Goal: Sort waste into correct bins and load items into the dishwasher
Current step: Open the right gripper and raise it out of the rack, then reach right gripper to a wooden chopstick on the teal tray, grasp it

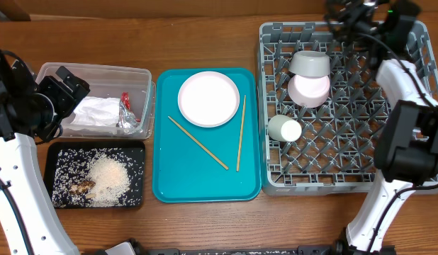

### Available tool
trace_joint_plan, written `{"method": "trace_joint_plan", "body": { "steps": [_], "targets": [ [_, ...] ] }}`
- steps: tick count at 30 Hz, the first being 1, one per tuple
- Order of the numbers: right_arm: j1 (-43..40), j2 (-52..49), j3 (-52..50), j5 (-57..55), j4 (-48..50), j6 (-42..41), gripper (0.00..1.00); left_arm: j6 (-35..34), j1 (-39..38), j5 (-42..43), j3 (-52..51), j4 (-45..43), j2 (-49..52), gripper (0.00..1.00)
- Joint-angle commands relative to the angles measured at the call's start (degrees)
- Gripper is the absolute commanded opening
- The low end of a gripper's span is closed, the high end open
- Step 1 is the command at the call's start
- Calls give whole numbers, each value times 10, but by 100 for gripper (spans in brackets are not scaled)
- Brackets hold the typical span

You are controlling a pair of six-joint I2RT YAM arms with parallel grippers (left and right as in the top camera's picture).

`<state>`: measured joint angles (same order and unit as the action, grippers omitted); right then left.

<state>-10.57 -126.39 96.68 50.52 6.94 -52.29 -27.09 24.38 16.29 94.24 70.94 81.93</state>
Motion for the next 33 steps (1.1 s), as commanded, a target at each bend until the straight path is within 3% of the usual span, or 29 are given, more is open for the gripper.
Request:
{"method": "trace_joint_plan", "body": {
  "steps": [1,6,10,16,23,27,33],
  "targets": [
    [30,74,9,-82,-82,256,55,-6,0,-2,11,0,-3,100],
    [78,144,9,-238,-273,414,55,-6,0,-2,11,0,-3,100],
    [137,190,9,-361,-374,492,55,-6,0,-2,11,0,-3,100],
    [257,207,8,-370,-503,513,55,-6,0,-2,11,0,-3,100],
    [398,196,-39,-374,-525,510,58,-6,0,-2,11,0,-3,100],
    [471,196,-88,-444,-524,469,59,-6,0,-2,11,0,-3,100],
    [539,196,-176,-479,-466,450,61,-6,0,-2,11,0,-3,100]
  ]
}}
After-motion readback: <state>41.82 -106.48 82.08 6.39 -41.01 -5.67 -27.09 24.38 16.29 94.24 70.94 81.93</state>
